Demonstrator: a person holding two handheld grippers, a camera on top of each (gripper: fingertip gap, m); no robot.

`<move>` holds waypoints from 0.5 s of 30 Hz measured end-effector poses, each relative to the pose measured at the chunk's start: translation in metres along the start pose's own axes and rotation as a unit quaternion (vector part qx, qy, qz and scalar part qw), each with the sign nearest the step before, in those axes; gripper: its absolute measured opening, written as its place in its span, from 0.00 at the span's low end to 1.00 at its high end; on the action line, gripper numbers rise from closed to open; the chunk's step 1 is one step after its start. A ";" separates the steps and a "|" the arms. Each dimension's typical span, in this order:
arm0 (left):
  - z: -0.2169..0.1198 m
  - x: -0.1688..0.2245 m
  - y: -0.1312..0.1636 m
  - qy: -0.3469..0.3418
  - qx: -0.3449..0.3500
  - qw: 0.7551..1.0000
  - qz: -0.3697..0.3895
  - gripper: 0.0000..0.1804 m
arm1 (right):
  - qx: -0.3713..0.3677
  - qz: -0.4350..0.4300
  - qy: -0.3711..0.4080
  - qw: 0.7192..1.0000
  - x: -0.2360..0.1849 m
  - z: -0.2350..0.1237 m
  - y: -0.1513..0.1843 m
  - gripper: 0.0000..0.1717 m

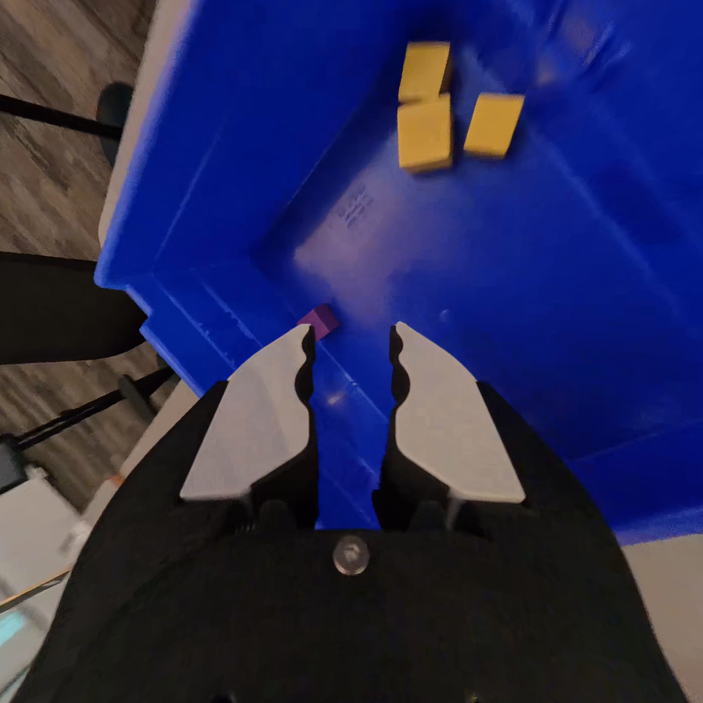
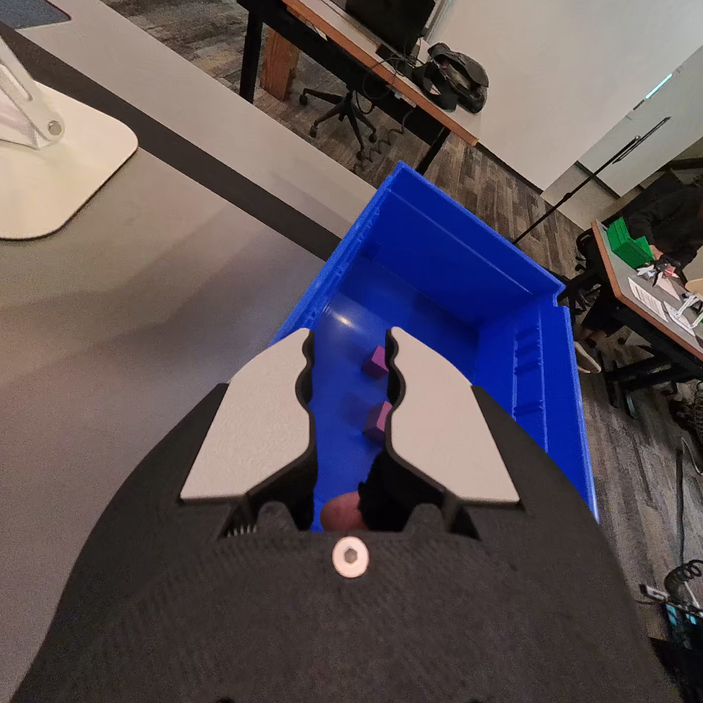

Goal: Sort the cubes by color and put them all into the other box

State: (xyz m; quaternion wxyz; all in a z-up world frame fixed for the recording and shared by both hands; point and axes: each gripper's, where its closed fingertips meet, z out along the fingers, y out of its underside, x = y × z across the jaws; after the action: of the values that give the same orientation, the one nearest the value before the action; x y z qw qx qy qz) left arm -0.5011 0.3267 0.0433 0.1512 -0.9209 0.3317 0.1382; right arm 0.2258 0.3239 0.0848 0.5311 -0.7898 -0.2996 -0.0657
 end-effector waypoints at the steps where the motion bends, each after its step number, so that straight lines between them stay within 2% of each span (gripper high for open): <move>1: 0.010 -0.004 0.006 -0.004 -0.028 0.999 0.029 0.21 | 0.000 -0.003 -0.002 1.000 -0.003 0.000 -0.001 0.21; 4: 0.032 -0.012 0.018 -0.013 -0.096 0.988 0.120 0.21 | 0.003 -0.005 -0.005 1.000 -0.007 -0.001 -0.002 0.19; 7: 0.050 -0.013 0.024 -0.001 -0.125 0.974 0.186 0.21 | 0.010 -0.006 -0.010 1.000 -0.009 -0.004 -0.005 0.19; 12: 0.069 -0.023 0.035 0.000 -0.184 0.953 0.240 0.22 | 0.011 -0.005 -0.009 1.000 -0.009 -0.007 -0.006 0.19; 15: 0.075 -0.027 0.041 -0.002 -0.218 0.937 0.272 0.18 | 0.012 -0.007 -0.008 1.000 -0.009 -0.008 -0.007 0.19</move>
State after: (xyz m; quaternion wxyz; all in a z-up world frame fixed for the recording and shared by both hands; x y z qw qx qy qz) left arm -0.5589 0.3397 -0.0232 -0.0958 -0.8054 0.5314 0.2445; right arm 0.2167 0.3153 0.0898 0.5374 -0.7818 -0.3106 -0.0596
